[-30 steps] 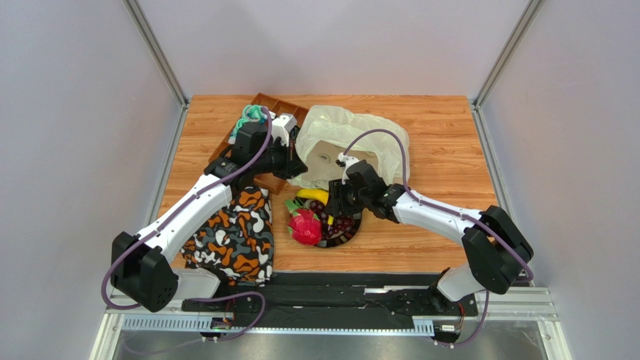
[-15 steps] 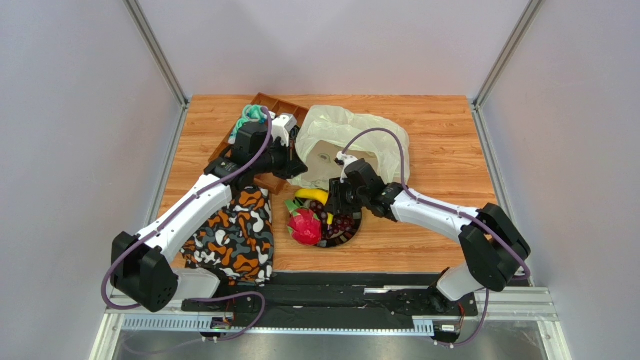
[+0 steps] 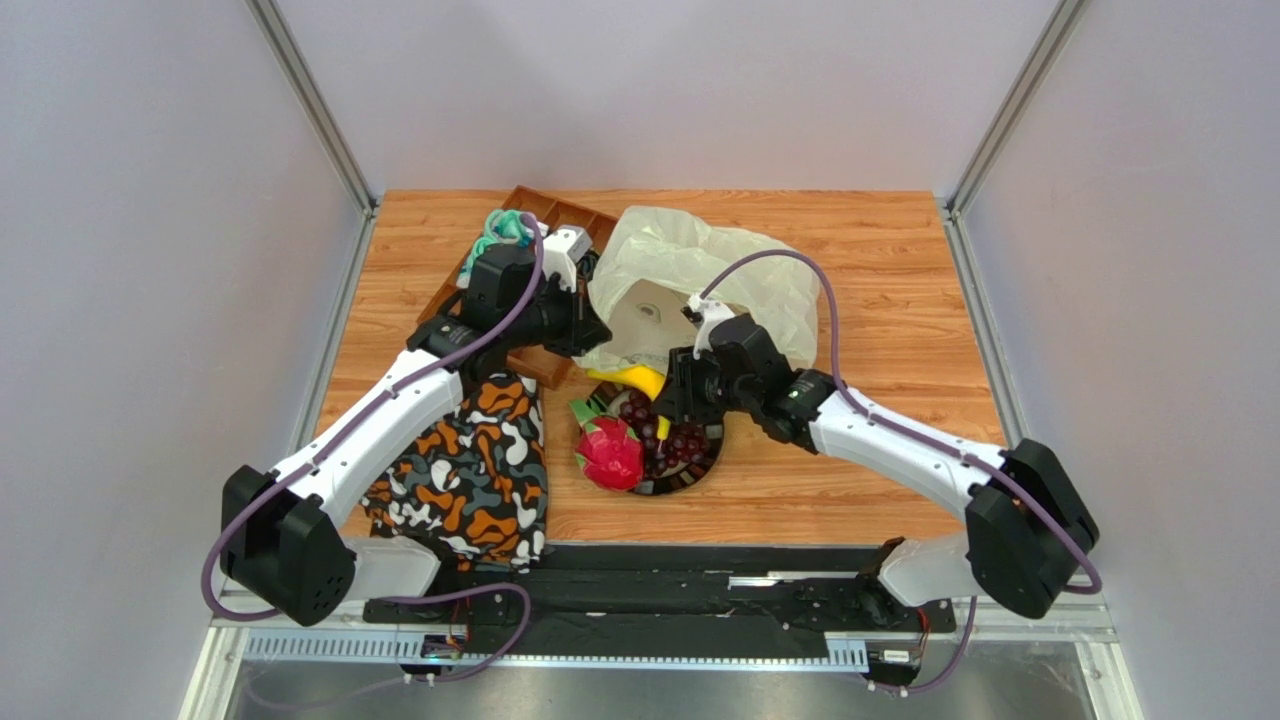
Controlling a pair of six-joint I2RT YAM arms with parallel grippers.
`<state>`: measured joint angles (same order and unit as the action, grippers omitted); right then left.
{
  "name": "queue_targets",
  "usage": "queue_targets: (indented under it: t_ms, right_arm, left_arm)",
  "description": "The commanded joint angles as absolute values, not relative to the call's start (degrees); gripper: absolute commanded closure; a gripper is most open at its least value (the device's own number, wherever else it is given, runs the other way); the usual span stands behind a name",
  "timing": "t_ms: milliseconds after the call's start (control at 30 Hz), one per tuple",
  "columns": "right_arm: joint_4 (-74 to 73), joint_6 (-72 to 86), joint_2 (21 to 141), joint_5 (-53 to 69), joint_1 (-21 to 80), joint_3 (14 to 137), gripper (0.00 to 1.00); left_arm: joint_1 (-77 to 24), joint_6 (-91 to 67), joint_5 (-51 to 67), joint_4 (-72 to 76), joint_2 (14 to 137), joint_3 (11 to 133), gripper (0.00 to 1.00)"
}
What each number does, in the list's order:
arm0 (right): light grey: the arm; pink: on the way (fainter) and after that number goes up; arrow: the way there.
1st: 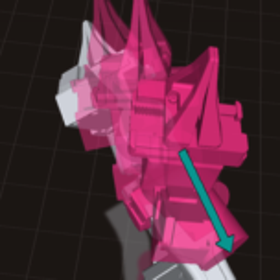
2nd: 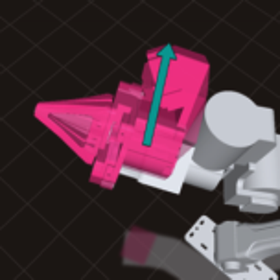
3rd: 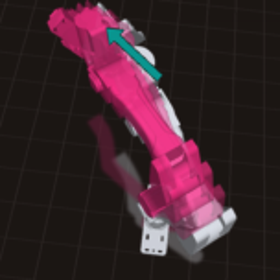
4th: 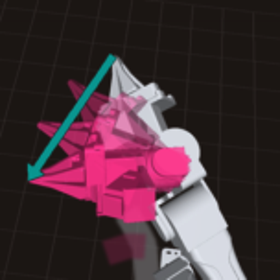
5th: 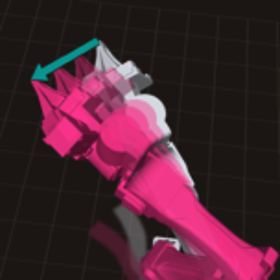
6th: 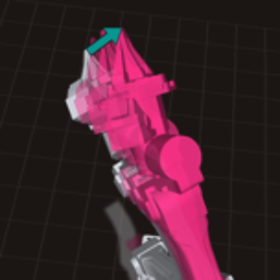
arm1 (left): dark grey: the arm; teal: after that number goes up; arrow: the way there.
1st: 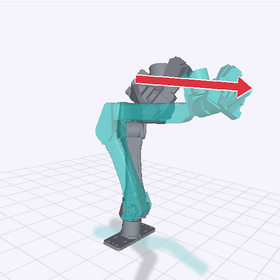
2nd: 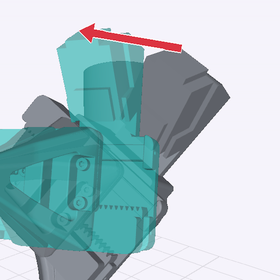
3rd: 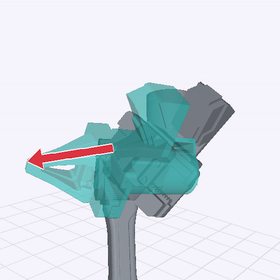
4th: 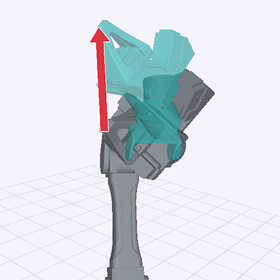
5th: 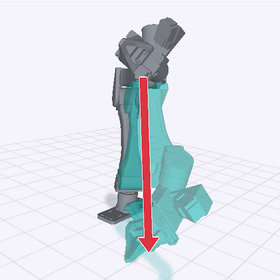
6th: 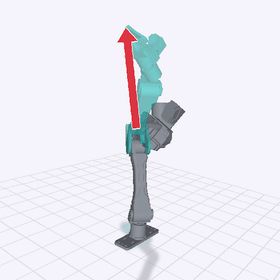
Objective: Place the fruits into the plastic bag
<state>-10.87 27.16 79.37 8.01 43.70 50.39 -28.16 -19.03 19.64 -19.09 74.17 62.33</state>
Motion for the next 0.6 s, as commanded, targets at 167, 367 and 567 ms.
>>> queue_targets:
  t_ms: [167, 367, 567]
  right_arm:
    - [-15.11, 24.43, 70.94, 5.98, 43.59, 46.15, 0.74]
    - [-18.36, 24.7, 60.75, 6.24, 43.68, 43.51, 0.74]
    - [-18.99, 23.82, 50.28, 2.47, 43.68, 41.31, 0.82]
  left_arm:
    - [-28.39, -16.79, 16.7, -19.25, 71.9, 64.42, 1.0]
    - [-28.3, -16.0, 15.12, -20.3, 71.54, 64.95, 1.0]
    - [-28.3, -16.08, 14.68, -21.01, 72.25, 65.3, 1.0]
